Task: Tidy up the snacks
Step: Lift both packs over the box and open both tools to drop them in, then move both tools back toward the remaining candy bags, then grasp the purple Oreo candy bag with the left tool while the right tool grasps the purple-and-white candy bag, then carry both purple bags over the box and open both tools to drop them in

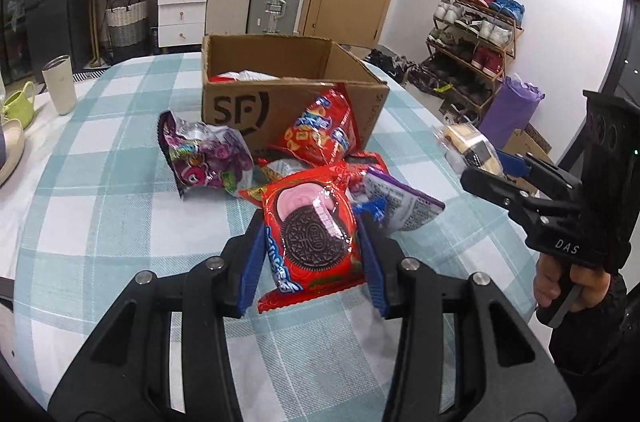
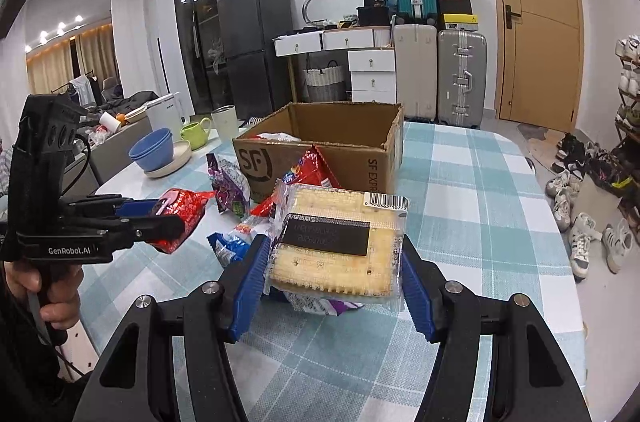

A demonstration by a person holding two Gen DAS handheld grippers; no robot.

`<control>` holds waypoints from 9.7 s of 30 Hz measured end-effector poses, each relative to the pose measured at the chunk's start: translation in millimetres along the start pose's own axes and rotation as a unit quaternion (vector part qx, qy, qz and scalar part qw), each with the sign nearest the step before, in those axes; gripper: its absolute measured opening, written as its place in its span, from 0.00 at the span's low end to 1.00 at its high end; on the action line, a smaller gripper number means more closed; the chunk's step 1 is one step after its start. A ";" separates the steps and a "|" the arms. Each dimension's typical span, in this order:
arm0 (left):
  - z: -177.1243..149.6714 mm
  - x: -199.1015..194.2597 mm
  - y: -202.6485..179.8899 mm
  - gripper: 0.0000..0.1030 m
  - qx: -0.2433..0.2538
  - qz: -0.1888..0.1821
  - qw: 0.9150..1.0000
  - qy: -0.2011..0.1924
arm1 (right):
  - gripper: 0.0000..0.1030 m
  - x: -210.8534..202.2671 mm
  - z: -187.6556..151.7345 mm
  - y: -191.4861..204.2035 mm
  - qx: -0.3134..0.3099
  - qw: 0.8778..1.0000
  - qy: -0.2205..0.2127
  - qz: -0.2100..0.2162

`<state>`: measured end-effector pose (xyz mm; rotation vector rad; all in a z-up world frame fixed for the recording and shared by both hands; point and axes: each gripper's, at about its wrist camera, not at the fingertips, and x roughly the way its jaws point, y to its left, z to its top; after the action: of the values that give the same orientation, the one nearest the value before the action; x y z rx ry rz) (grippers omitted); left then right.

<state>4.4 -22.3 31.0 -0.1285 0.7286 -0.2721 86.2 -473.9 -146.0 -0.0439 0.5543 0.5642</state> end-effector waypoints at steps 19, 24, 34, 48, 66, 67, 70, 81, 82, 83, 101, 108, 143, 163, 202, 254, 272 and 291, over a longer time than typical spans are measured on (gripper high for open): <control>73.4 6.4 22.5 0.40 -0.009 0.038 0.998 -0.047 | 0.61 23.3 61.3 -1.0 0.006 1.000 -0.019 -0.010; 87.9 20.1 27.7 0.40 -0.008 0.046 0.998 -0.046 | 0.61 39.4 72.4 -1.8 -0.001 1.000 -0.016 -0.008; 117.5 56.1 36.6 0.40 -0.008 0.047 0.998 -0.038 | 0.61 66.0 94.1 -6.5 -0.004 1.000 -0.014 -0.009; 157.2 109.1 55.8 0.40 -0.012 0.066 0.998 -0.020 | 0.61 113.5 113.3 -13.0 -0.004 1.000 0.015 -0.001; 164.5 184.3 64.4 0.40 0.017 0.086 0.996 0.026 | 0.62 165.2 115.0 -16.3 -0.019 0.999 0.051 -0.002; 164.8 187.4 66.7 0.40 0.013 0.085 0.996 0.030 | 0.63 166.6 114.8 -16.8 -0.020 0.999 0.050 -0.002; 167.4 191.6 73.1 0.40 0.008 0.081 0.996 0.030 | 0.68 168.9 114.1 -17.5 -0.021 0.999 0.049 0.004; 163.0 155.9 70.2 0.99 0.002 0.085 0.996 0.007 | 0.99 123.0 120.6 -33.7 0.014 1.000 0.004 -0.002; 161.4 150.0 69.2 0.99 0.004 0.088 0.996 -0.001 | 0.99 116.0 120.5 -36.4 0.018 1.000 0.002 -0.011; 159.0 144.1 68.5 0.99 0.003 0.081 0.997 -0.002 | 0.99 111.3 119.7 -38.0 0.020 1.000 0.000 -0.016; 95.0 53.0 73.6 0.99 -0.026 0.098 0.995 -0.020 | 0.99 50.2 71.4 -31.2 0.042 0.998 0.043 -0.028; 77.9 48.1 67.1 0.99 -0.023 0.093 0.995 -0.016 | 0.99 46.9 48.6 -23.2 0.041 0.997 0.061 -0.019; 48.2 80.2 97.0 0.99 -0.062 0.107 0.992 0.039 | 0.99 108.3 -9.9 -14.9 0.043 0.984 0.173 -0.010; 45.7 91.6 104.8 0.99 -0.071 0.104 0.991 0.049 | 0.51 90.1 0.0 -16.2 0.021 0.986 0.163 0.027; 60.3 160.8 122.7 0.65 -0.069 0.093 0.992 0.056 | 0.51 50.6 19.0 -24.8 0.016 0.993 0.104 0.048; 139.5 65.5 55.2 0.47 -0.030 0.071 0.996 -0.053 | 0.51 52.6 118.4 -13.9 0.062 0.995 -0.030 0.066; 173.2 132.9 62.7 0.47 -0.016 0.081 0.996 -0.016 | 0.51 102.8 134.7 -17.7 0.047 0.998 -0.012 0.042; 175.8 187.9 78.7 0.48 -0.006 0.086 0.996 0.007 | 0.53 164.8 130.8 -30.3 0.045 0.998 0.024 0.025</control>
<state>272.2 2.5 24.6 -0.0746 0.7503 -0.1053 281.4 -393.4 -121.7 0.0420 0.6274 0.5867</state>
